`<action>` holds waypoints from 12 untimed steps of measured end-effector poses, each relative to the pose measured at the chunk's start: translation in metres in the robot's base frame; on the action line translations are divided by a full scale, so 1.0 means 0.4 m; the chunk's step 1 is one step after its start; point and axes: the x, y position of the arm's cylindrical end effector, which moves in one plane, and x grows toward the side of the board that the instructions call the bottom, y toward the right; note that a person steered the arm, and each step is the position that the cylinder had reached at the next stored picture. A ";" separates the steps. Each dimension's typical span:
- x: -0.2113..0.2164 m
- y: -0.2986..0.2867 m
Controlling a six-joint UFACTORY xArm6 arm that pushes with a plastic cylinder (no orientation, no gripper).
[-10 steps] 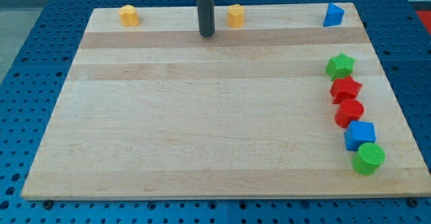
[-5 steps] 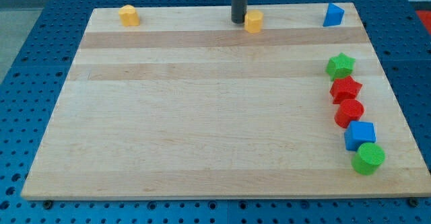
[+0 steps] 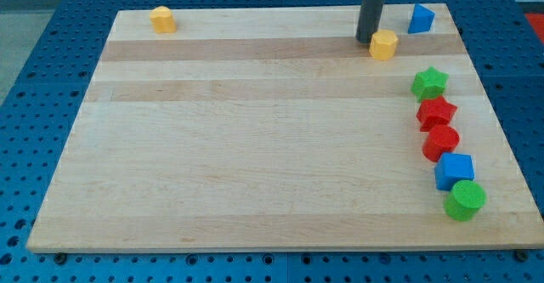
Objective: Adjust the yellow hexagon to the top of the green star
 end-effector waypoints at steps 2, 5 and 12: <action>0.033 0.068; 0.064 0.128; 0.065 0.151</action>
